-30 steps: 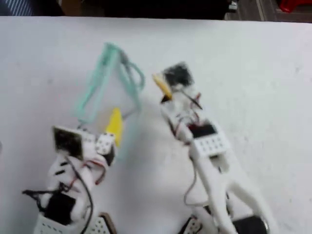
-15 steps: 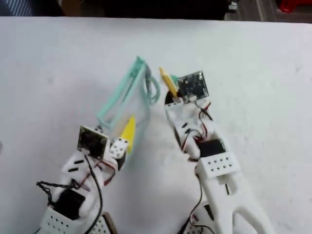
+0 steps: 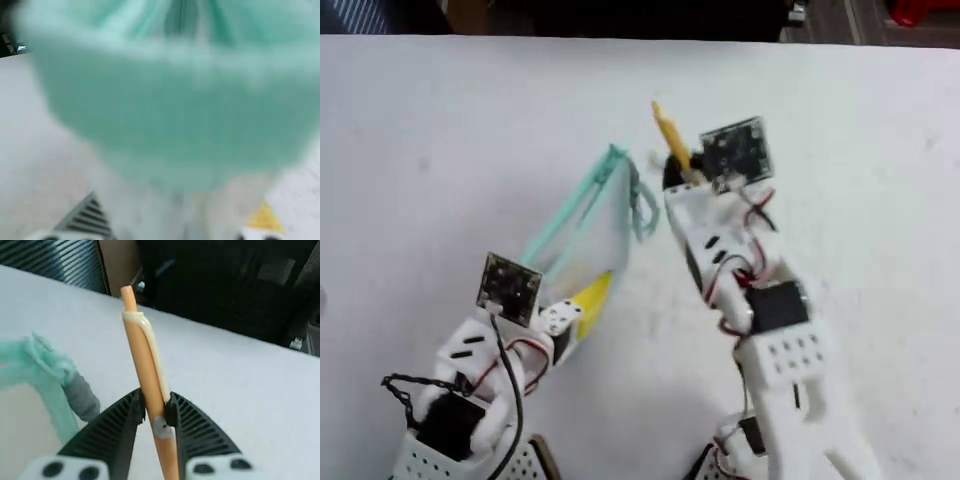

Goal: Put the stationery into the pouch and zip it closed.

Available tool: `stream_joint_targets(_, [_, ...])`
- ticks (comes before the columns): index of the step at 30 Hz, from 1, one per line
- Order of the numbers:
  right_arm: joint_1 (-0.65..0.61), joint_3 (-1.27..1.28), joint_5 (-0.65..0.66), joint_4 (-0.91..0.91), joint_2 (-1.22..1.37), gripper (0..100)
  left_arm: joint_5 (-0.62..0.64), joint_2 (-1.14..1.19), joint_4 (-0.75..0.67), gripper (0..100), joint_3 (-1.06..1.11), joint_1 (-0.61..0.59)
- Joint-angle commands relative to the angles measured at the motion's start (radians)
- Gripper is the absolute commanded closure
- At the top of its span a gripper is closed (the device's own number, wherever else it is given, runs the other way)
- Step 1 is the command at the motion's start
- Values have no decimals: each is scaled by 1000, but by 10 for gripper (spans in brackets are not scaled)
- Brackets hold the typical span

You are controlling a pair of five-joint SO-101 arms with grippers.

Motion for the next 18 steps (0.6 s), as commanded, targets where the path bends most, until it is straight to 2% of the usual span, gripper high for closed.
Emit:
stream_joint_targets(1, [-56,-247,-9,134,-104,982,9,-10,-2,766,-41,-10])
stream_joint_targets(7, [-243,-463,-3,262,-196,982,17,-10,5,784,-41,-8])
stream_joint_targets(14, [-506,-466,-2,179,-208,982,11,-10,-2,801,-40,-10])
stream_joint_targets(18, [-588,-465,-2,163,-205,981,11,-10,-3,801,-40,-10])
